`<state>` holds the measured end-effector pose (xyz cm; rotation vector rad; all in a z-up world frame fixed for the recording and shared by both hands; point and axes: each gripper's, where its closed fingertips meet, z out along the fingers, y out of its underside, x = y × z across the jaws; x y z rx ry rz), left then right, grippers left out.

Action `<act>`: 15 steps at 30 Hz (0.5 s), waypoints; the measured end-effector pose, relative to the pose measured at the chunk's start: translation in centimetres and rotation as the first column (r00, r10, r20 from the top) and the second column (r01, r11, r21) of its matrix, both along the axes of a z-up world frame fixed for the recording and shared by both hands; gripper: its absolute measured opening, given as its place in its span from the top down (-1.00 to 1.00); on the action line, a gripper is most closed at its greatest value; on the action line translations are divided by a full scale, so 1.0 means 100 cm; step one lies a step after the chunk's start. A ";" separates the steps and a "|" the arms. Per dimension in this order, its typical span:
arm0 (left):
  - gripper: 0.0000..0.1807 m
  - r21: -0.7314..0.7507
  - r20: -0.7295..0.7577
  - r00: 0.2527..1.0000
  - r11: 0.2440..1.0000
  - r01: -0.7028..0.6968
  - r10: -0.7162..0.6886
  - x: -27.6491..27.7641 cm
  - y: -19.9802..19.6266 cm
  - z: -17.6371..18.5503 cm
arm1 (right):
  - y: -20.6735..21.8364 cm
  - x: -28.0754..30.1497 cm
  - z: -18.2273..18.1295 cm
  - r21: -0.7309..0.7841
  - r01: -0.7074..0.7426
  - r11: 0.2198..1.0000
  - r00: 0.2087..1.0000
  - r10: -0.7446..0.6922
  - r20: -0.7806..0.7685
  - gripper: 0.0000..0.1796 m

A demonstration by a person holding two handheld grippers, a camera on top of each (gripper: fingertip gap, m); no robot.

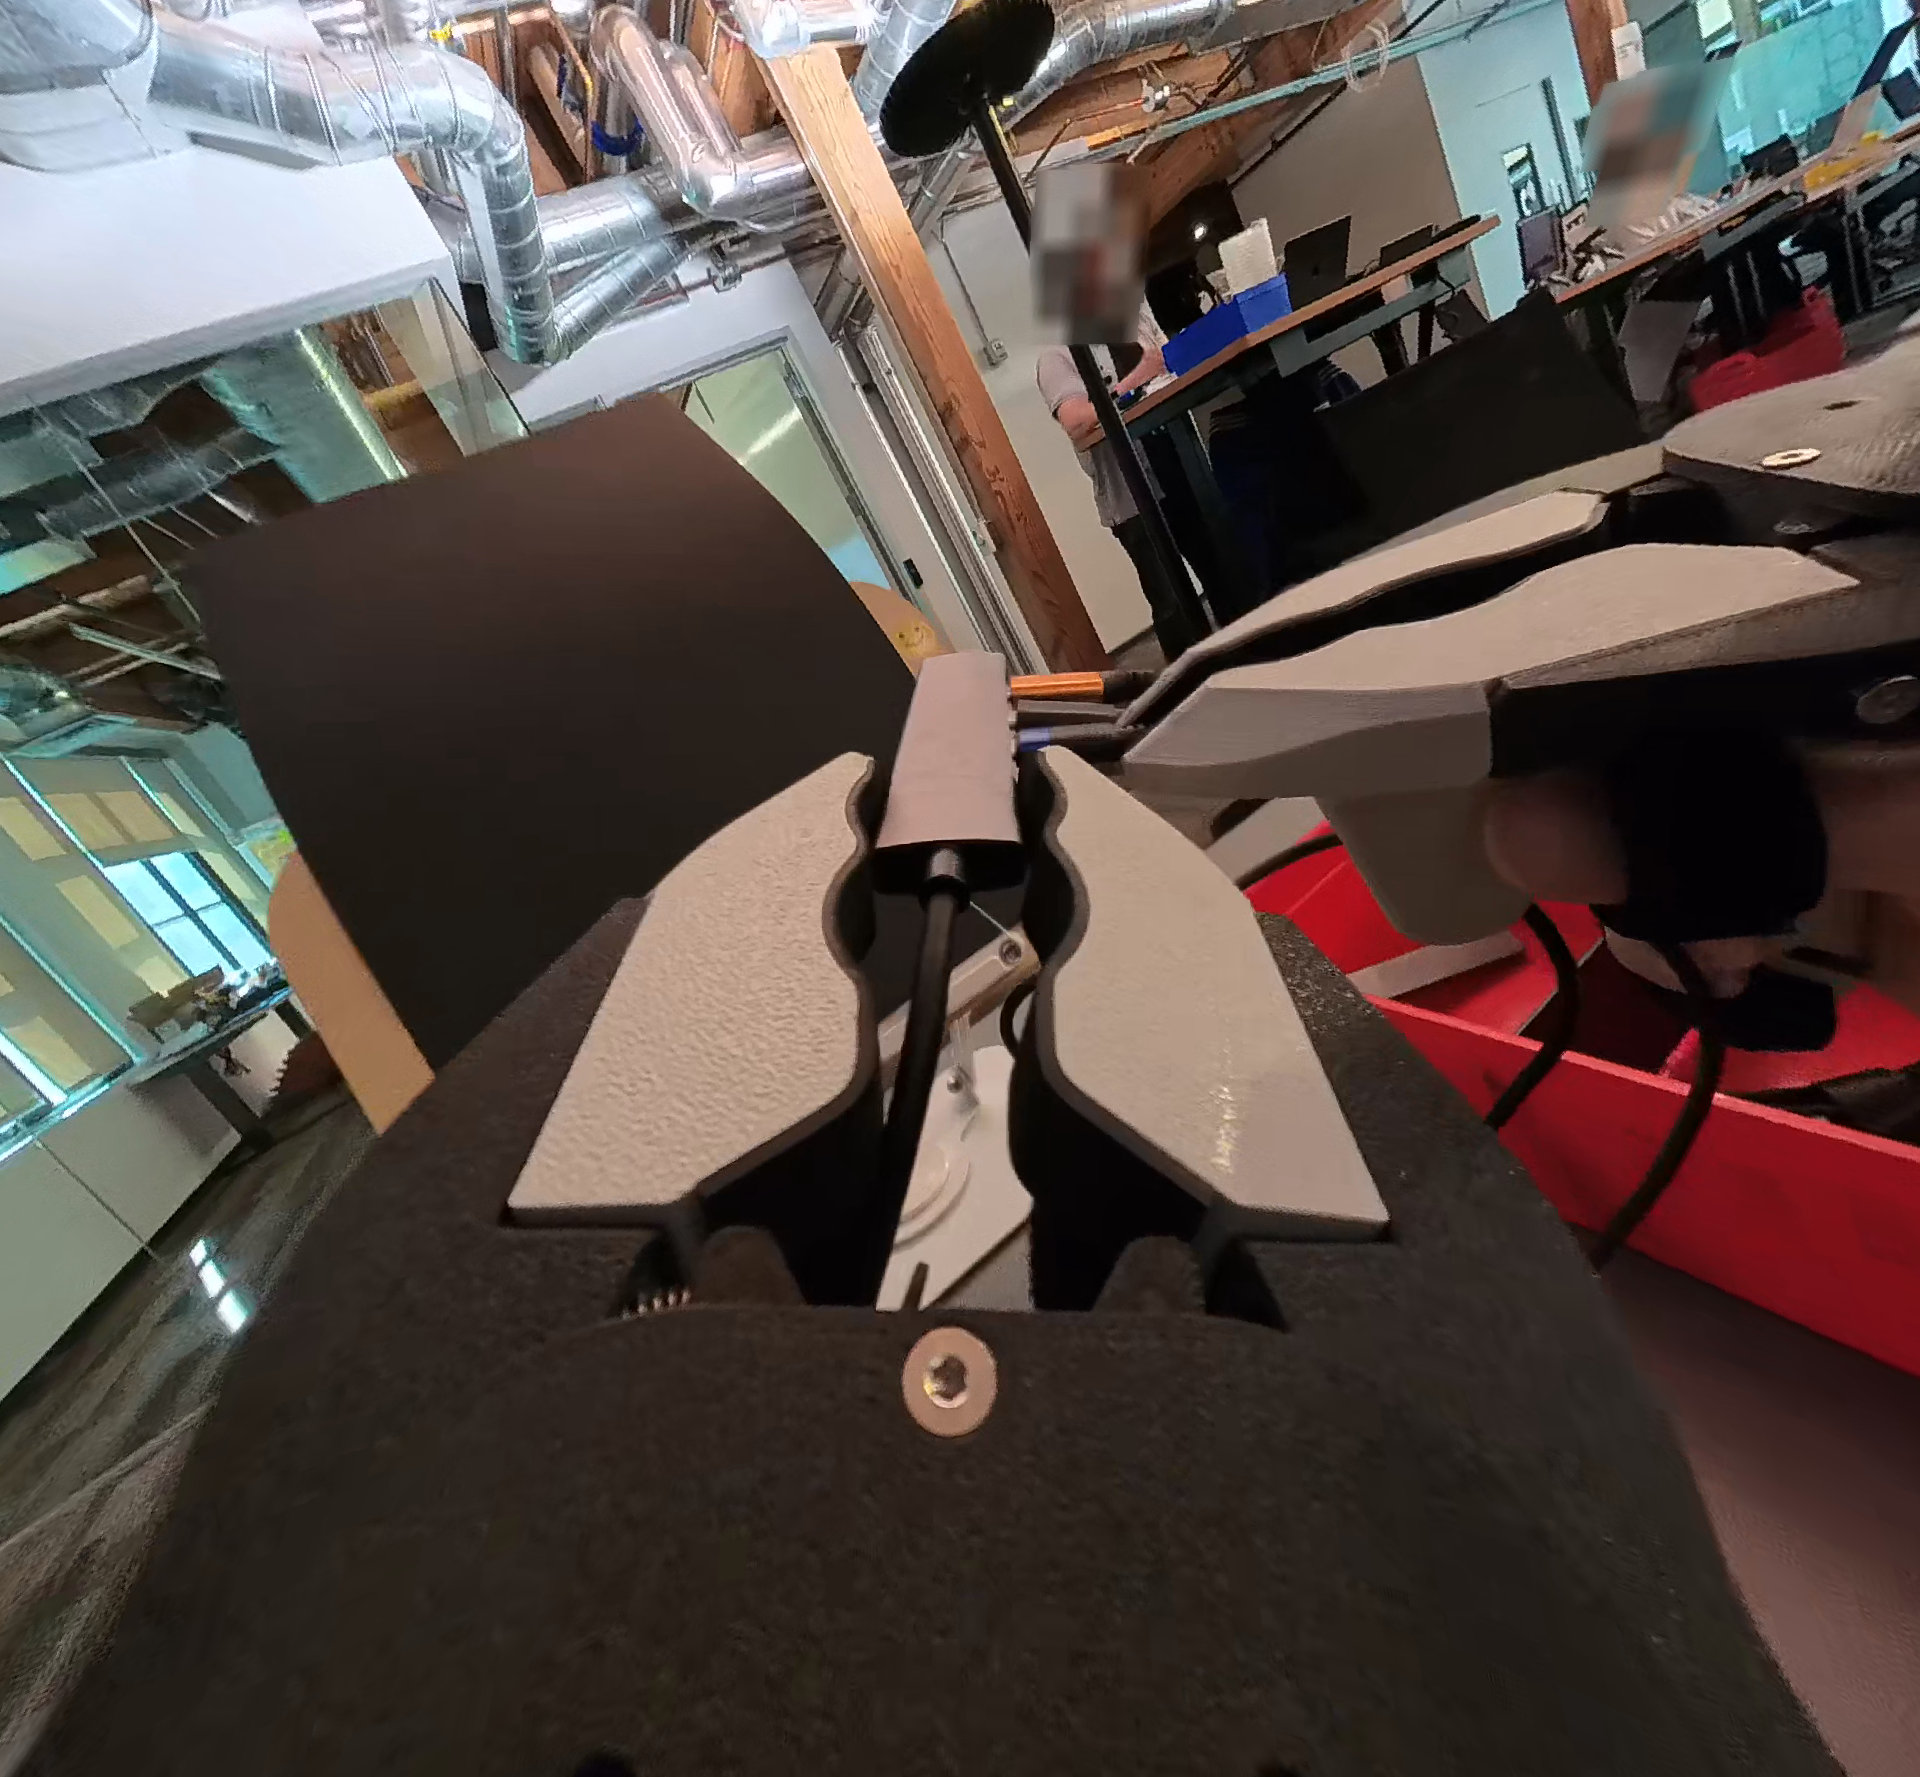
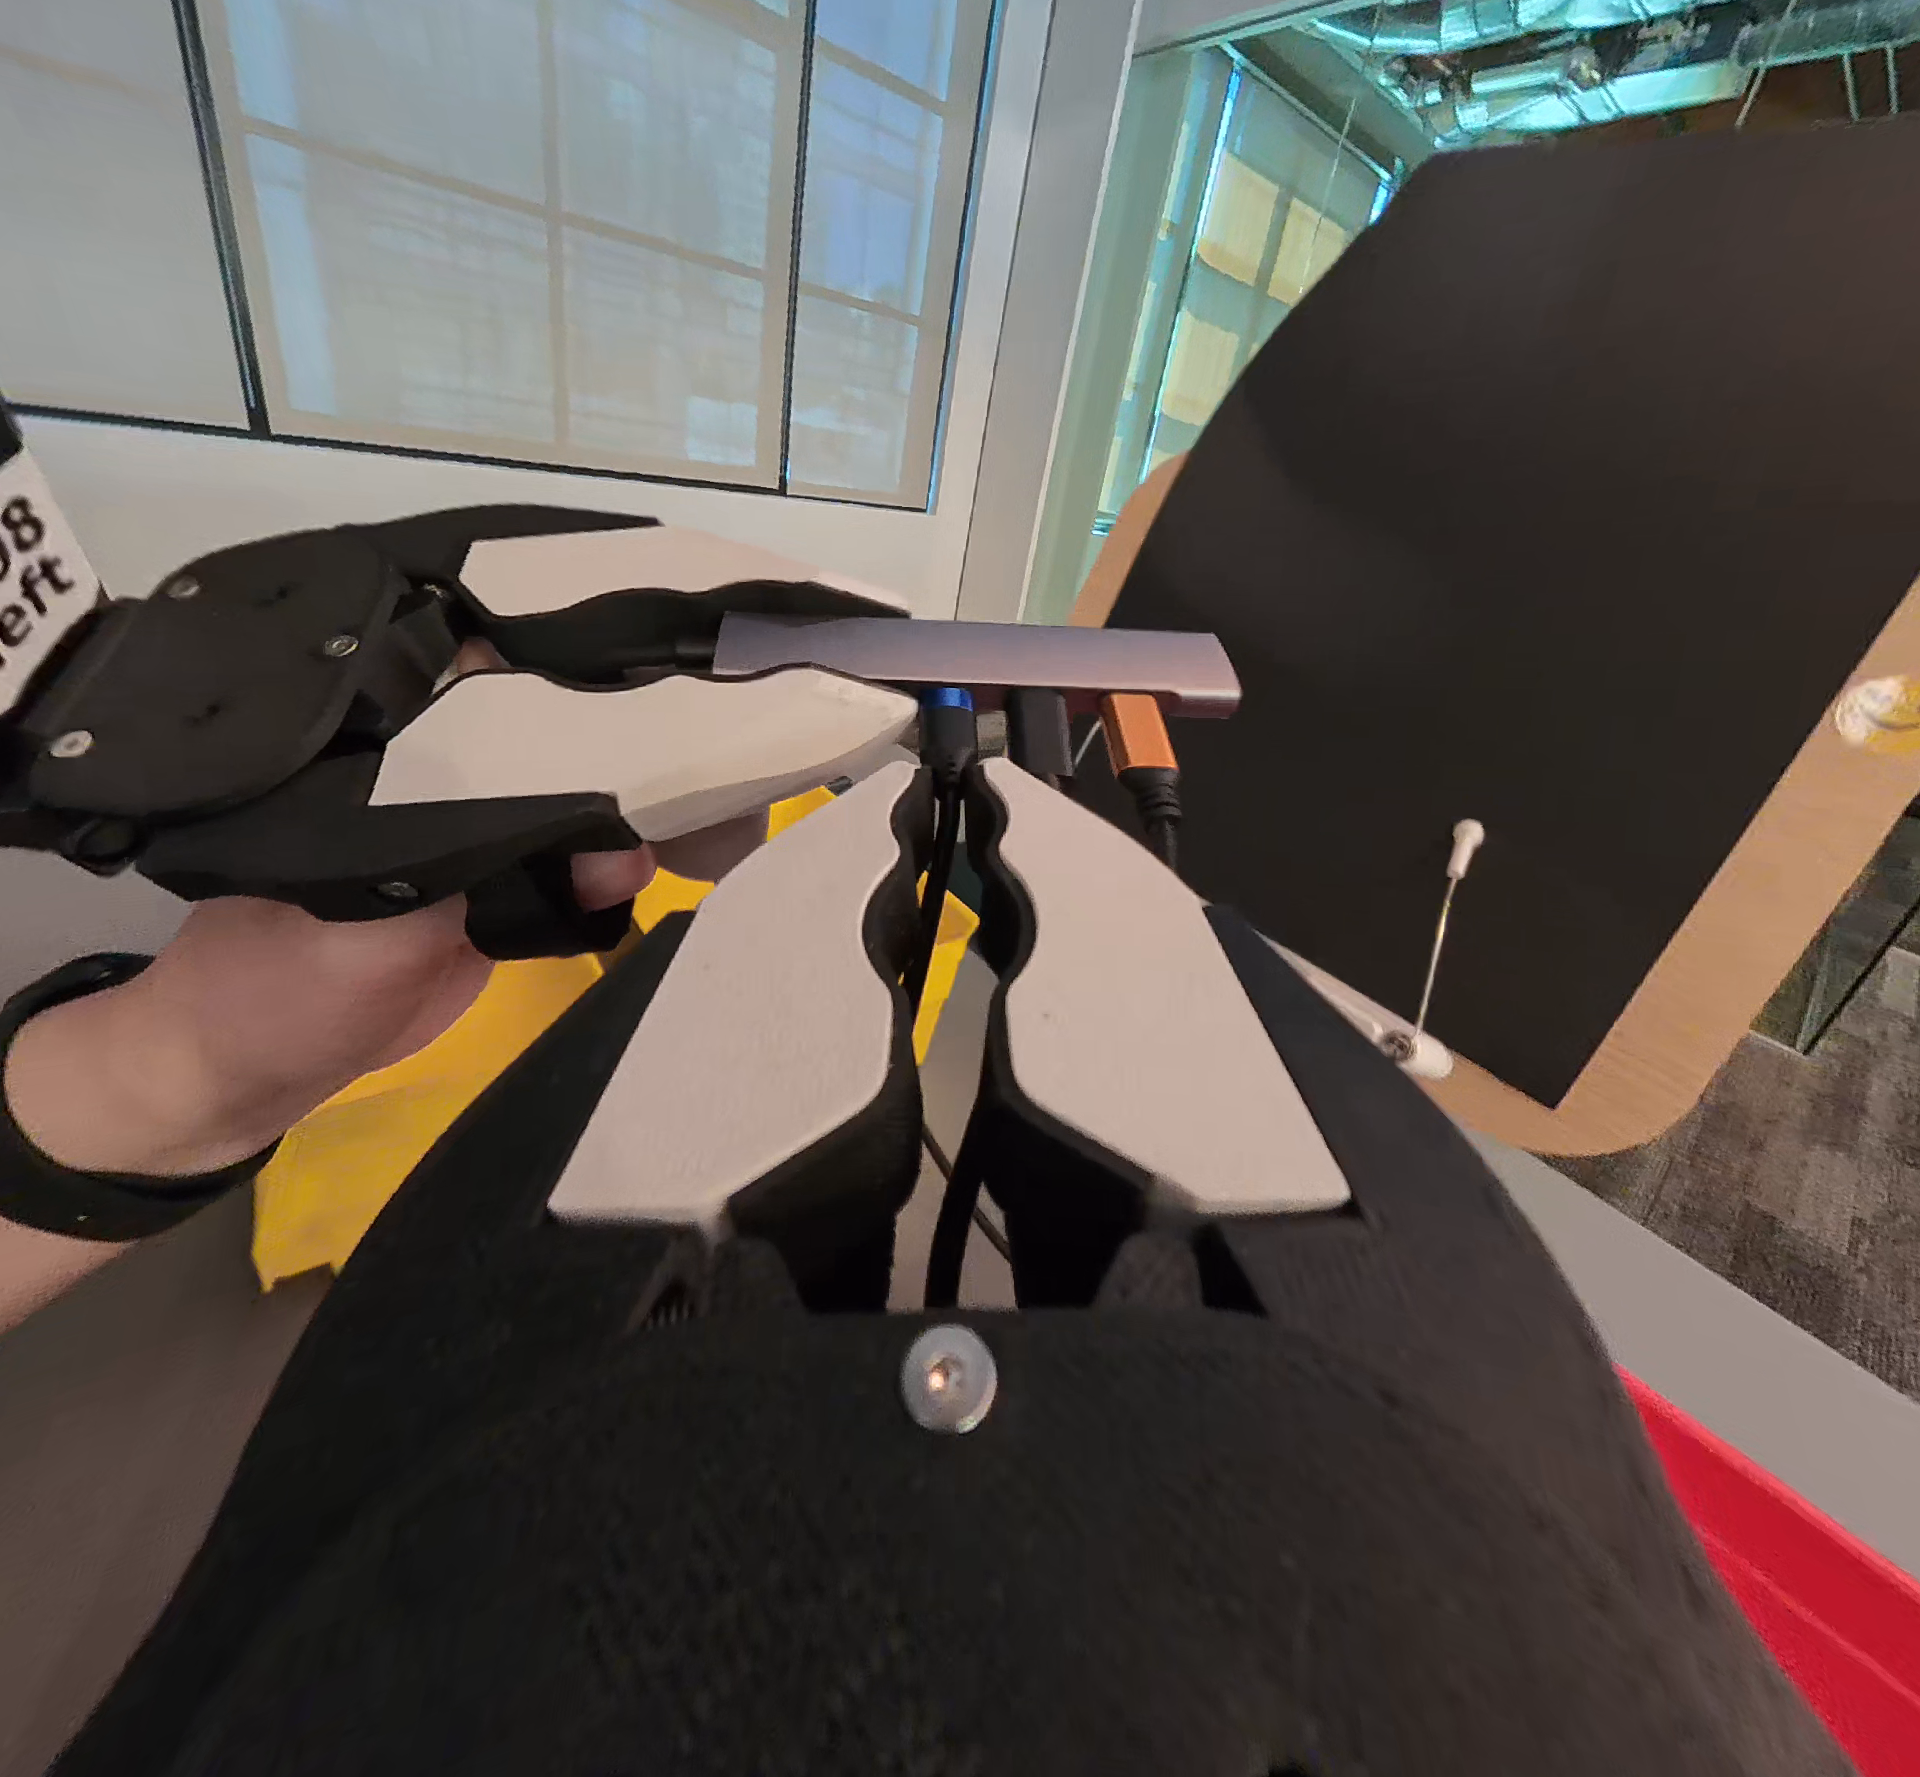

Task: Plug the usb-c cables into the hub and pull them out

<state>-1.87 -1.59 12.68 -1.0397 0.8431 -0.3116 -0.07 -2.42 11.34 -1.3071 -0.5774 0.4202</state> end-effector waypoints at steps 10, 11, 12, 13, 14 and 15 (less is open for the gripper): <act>0.73 -0.055 -0.015 1.000 0.998 -0.011 0.010 0.003 0.010 -0.009 | 0.006 0.002 -0.007 -0.008 0.032 0.999 0.997 -0.033 -0.065 0.93; 0.73 -0.053 -0.017 1.000 0.999 -0.011 0.010 0.002 0.010 -0.009 | 0.006 0.002 -0.007 -0.004 0.038 0.999 0.997 -0.039 -0.069 0.93; 0.73 -0.052 -0.018 1.000 0.999 -0.011 0.010 0.002 0.010 -0.008 | 0.005 0.002 -0.007 -0.002 0.046 0.999 0.996 -0.046 -0.078 0.93; 0.73 -0.048 -0.019 1.000 0.999 -0.012 0.011 0.002 0.009 -0.008 | 0.005 0.003 -0.006 0.002 0.054 0.999 0.995 -0.053 -0.084 0.93; 0.72 -0.043 -0.020 1.000 0.999 -0.016 0.015 0.002 0.009 -0.008 | 0.005 0.003 -0.006 0.006 0.059 0.998 0.995 -0.059 -0.084 0.93; 0.72 -0.040 -0.021 1.000 0.999 -0.019 0.018 0.002 0.009 -0.008 | 0.005 0.003 -0.007 0.006 0.062 0.998 0.994 -0.061 -0.088 0.93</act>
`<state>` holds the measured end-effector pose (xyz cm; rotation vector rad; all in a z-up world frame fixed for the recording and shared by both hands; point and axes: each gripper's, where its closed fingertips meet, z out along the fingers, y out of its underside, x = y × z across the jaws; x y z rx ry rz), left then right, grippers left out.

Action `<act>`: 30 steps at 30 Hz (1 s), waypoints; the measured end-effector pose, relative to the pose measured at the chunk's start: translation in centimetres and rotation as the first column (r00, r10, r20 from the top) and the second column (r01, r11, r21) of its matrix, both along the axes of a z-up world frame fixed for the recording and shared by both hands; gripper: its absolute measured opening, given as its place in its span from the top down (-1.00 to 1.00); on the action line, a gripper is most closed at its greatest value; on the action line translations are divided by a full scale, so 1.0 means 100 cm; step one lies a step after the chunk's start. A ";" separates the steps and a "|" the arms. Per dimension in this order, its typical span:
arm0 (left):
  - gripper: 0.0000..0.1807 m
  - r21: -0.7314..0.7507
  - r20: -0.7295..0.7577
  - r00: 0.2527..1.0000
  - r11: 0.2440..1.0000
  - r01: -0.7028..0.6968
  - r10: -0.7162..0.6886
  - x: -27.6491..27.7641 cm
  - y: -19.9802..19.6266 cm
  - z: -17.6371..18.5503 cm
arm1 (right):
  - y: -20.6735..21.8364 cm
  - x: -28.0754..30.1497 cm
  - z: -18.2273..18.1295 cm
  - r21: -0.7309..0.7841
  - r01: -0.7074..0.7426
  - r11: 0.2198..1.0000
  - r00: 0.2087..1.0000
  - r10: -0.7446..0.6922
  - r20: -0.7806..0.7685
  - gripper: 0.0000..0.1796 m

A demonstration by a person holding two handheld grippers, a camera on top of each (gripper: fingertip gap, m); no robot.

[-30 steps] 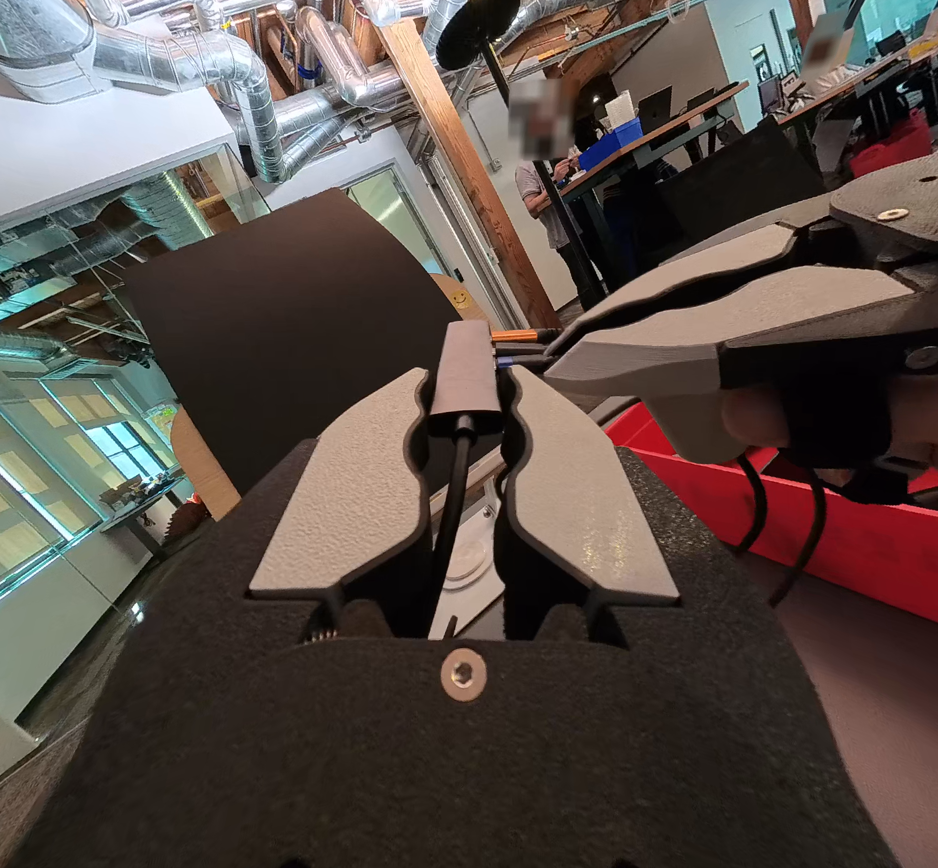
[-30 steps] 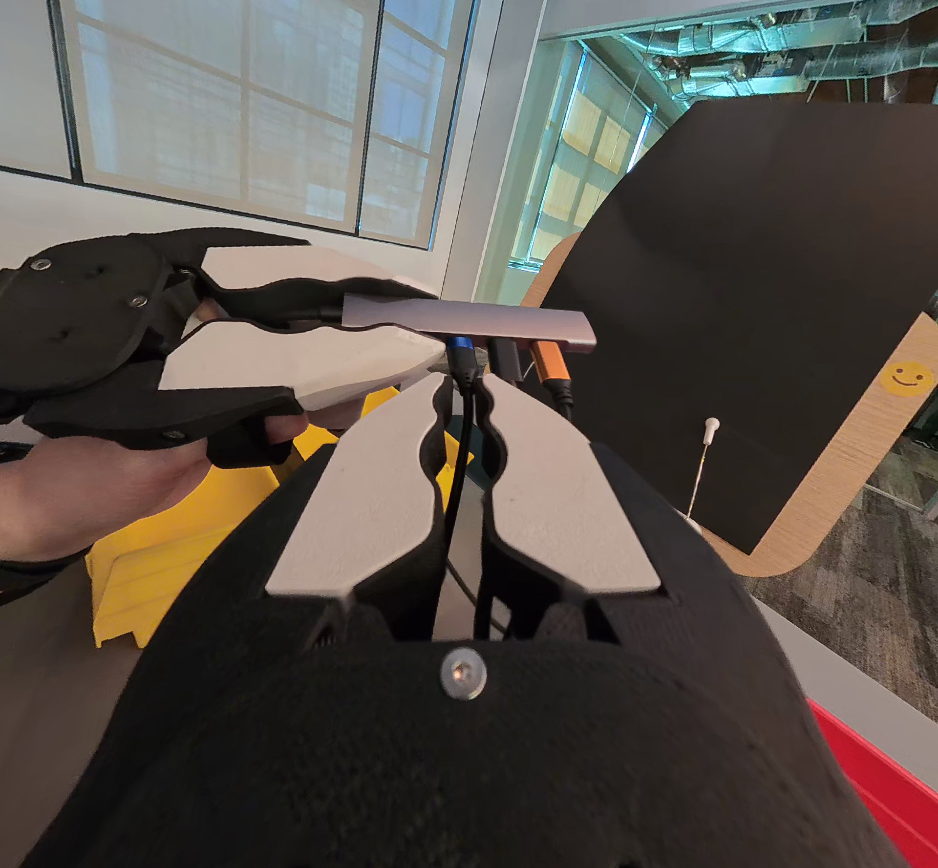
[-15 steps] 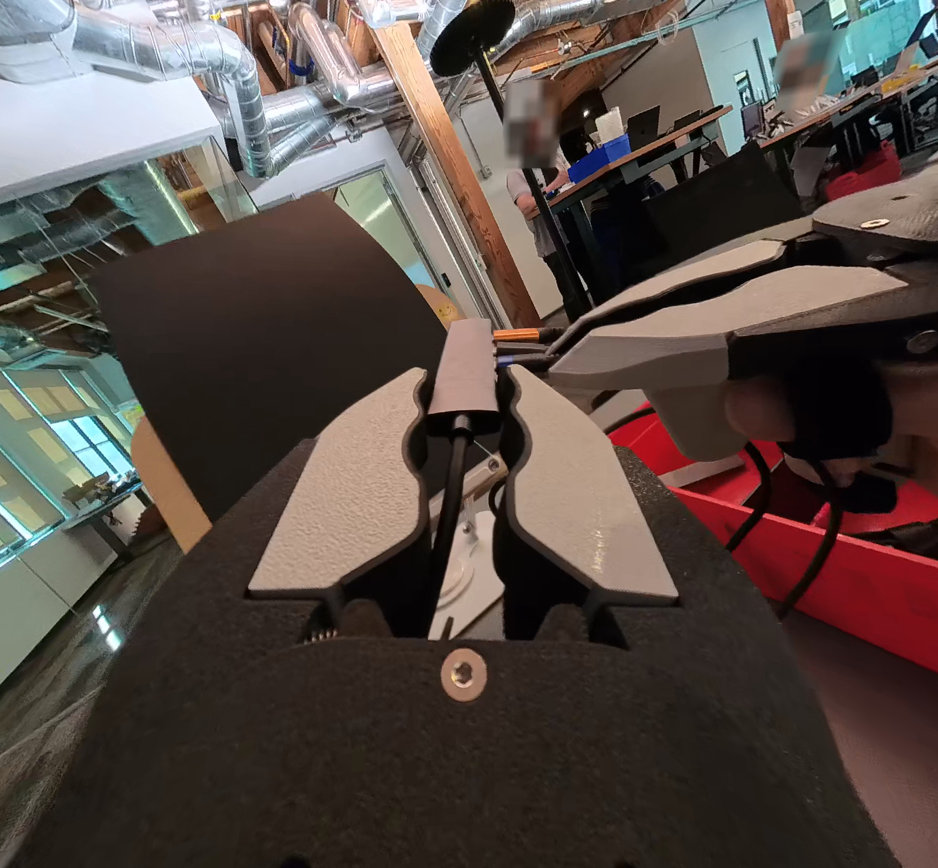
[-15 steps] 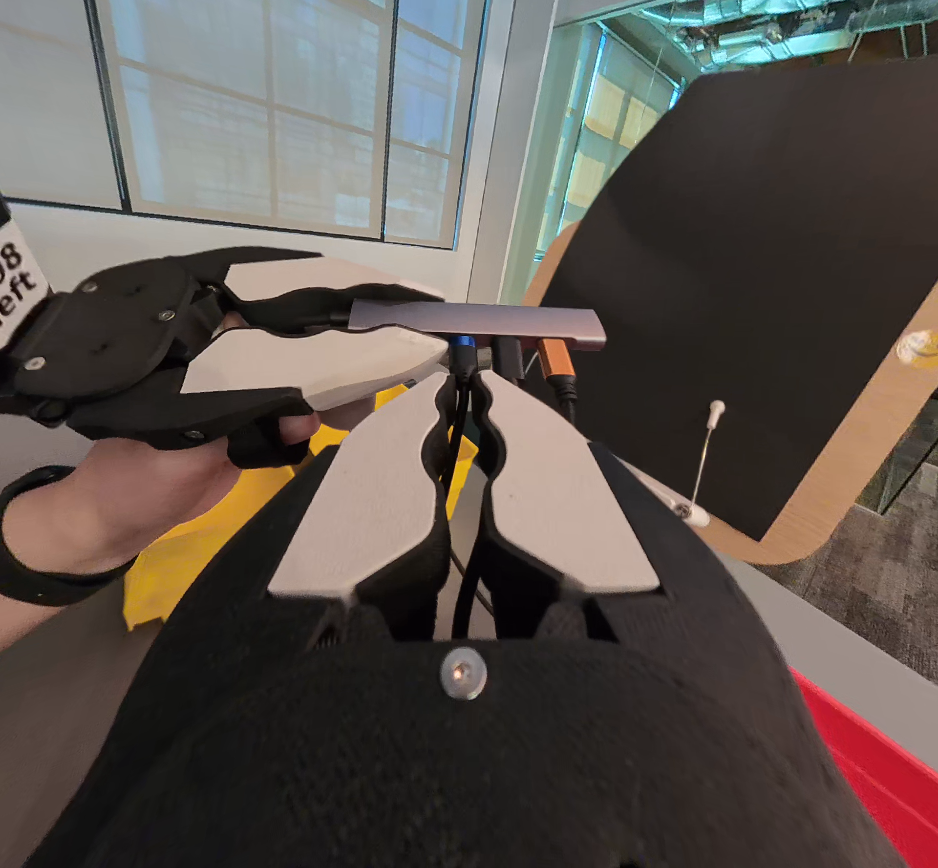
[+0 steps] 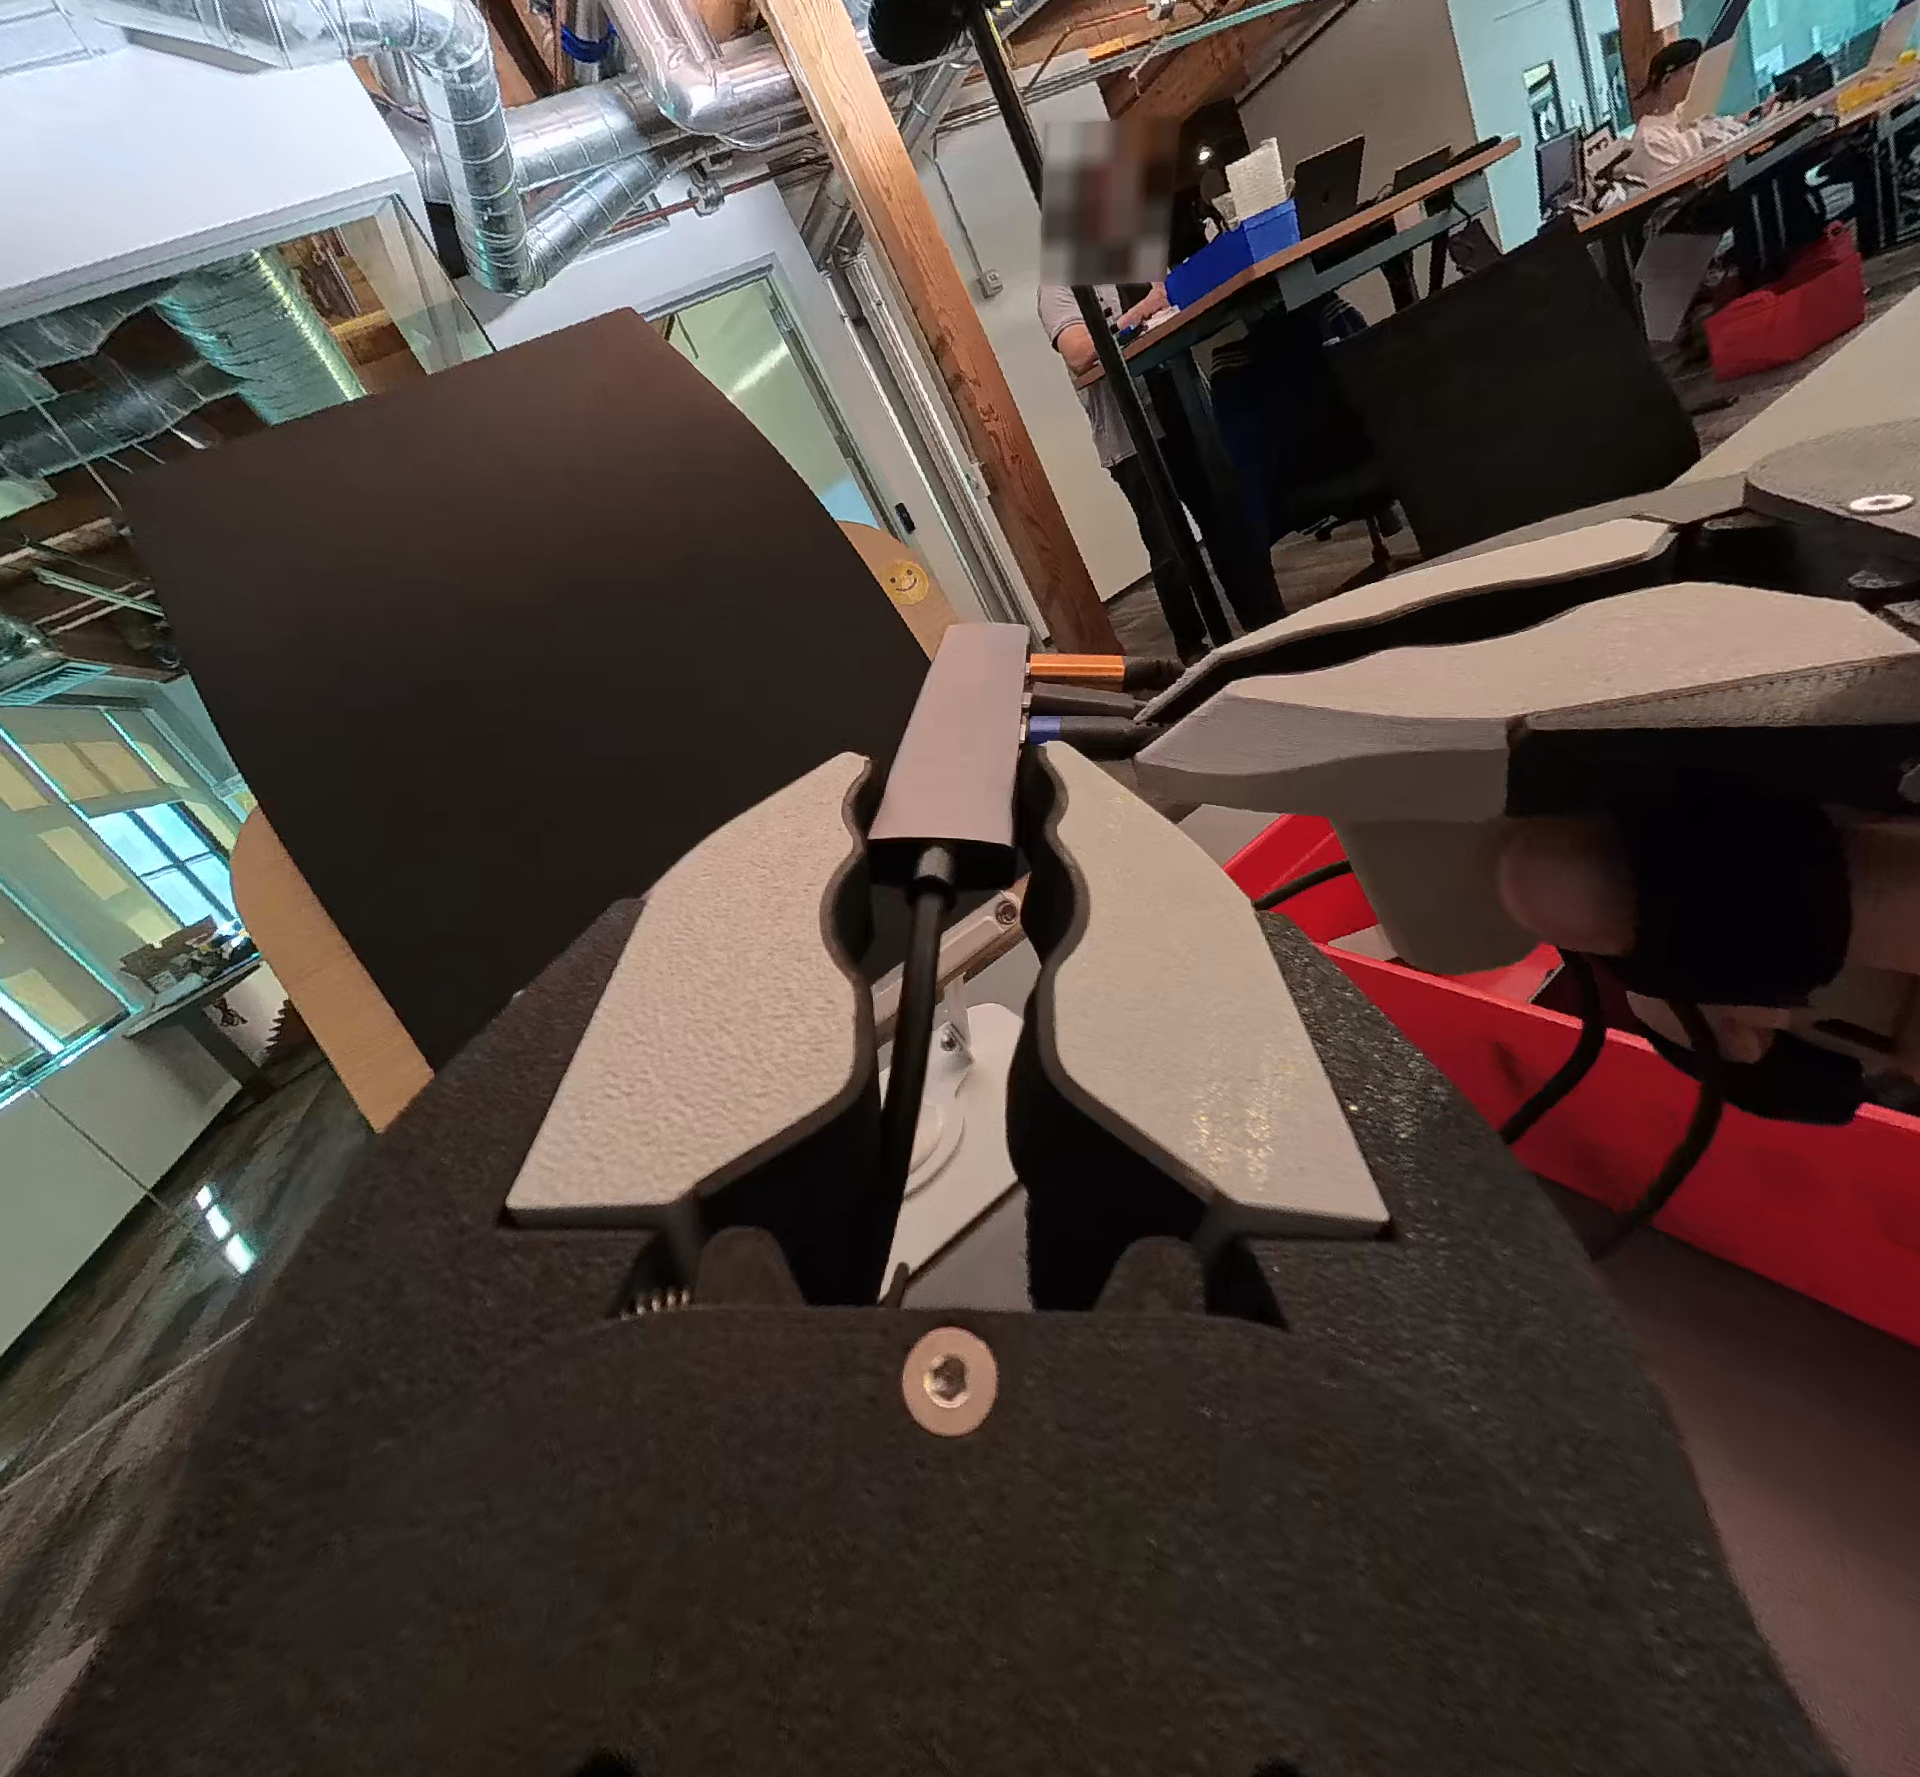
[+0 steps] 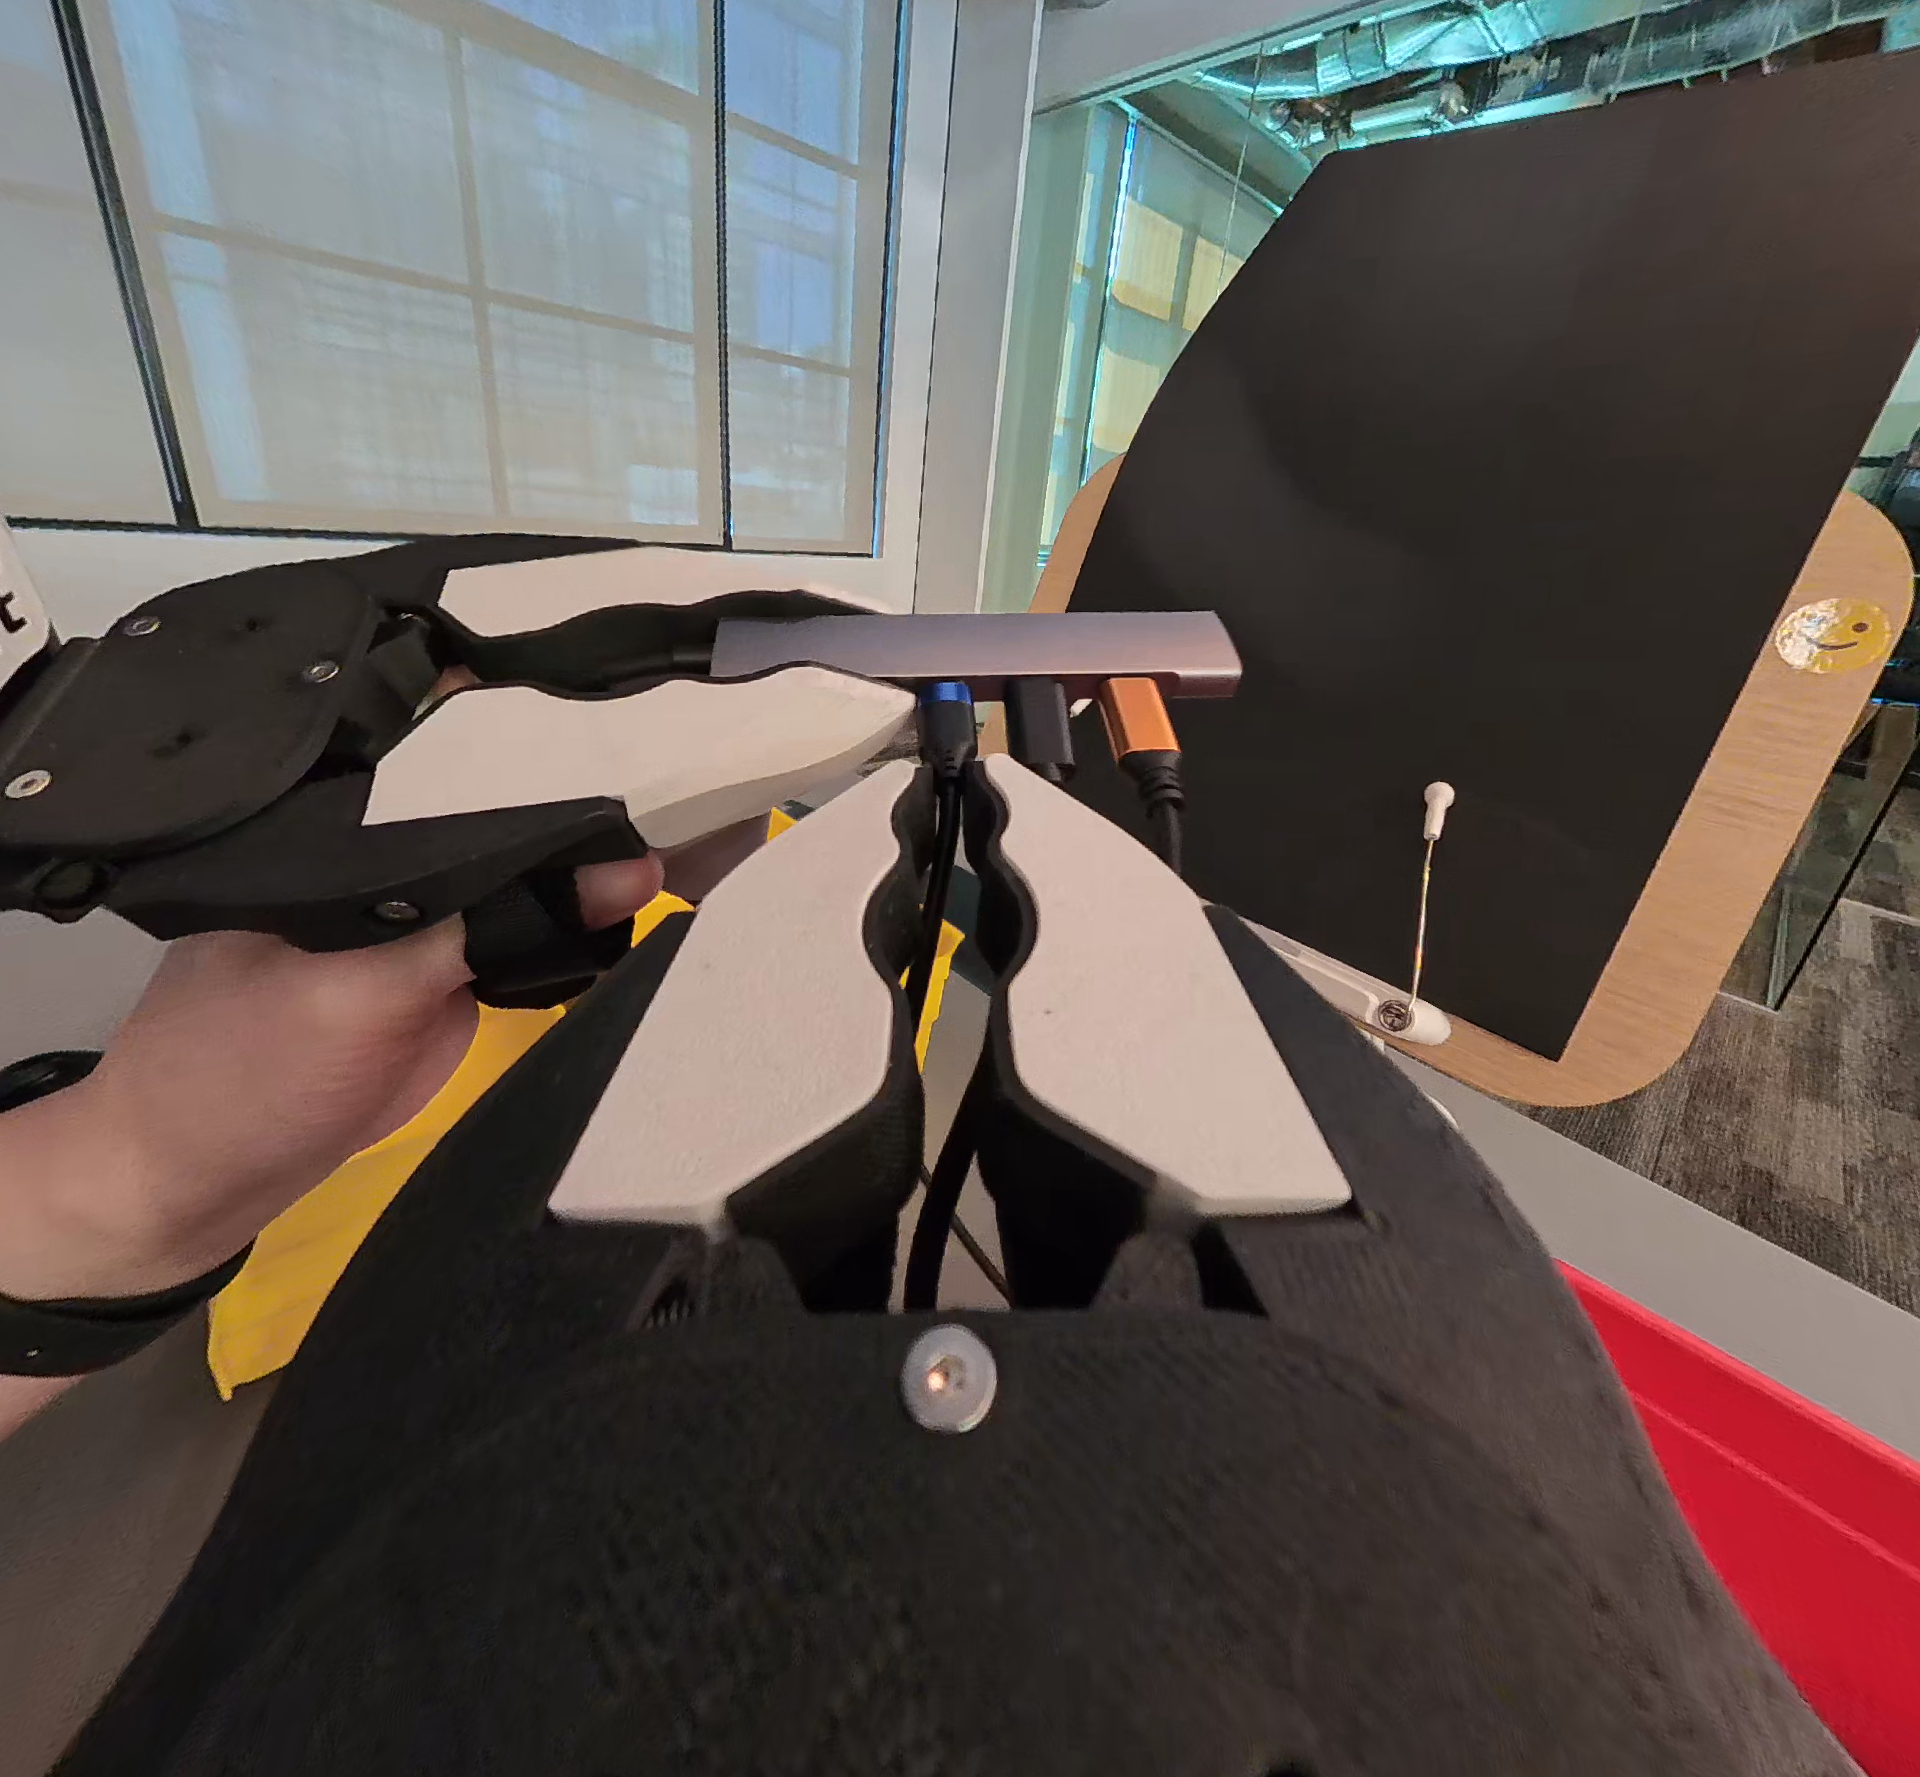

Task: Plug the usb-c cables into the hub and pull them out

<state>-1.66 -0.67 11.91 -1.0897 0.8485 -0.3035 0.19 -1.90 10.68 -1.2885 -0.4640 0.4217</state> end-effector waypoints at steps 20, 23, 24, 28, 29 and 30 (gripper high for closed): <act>0.72 -0.031 -0.009 1.000 0.999 0.007 -0.007 0.003 0.006 -0.003 | 0.004 0.004 -0.003 -0.020 0.022 1.000 0.998 -0.023 -0.055 0.93; 0.72 -0.038 -0.010 1.000 0.999 0.012 -0.013 0.003 0.006 -0.003 | 0.003 0.005 -0.003 -0.009 0.039 0.999 0.999 -0.039 -0.037 0.92; 0.72 -0.036 -0.011 1.000 0.999 0.012 -0.013 0.003 0.006 -0.002 | 0.003 0.004 -0.002 0.000 0.042 0.999 0.999 -0.042 -0.022 0.93; 0.72 -0.036 -0.014 1.000 0.999 0.014 -0.015 0.002 0.006 -0.001 | 0.002 0.004 -0.002 0.007 0.052 0.999 0.999 -0.051 -0.014 0.93; 0.73 -0.050 -0.008 1.000 0.999 0.019 -0.019 0.002 0.006 -0.001 | 0.003 0.004 -0.002 0.002 0.053 0.999 0.998 -0.053 -0.034 0.93; 0.73 -0.062 -0.002 1.000 0.998 0.024 -0.024 0.002 0.006 -0.001 | 0.003 0.003 -0.002 -0.005 0.056 0.998 0.997 -0.056 -0.054 0.92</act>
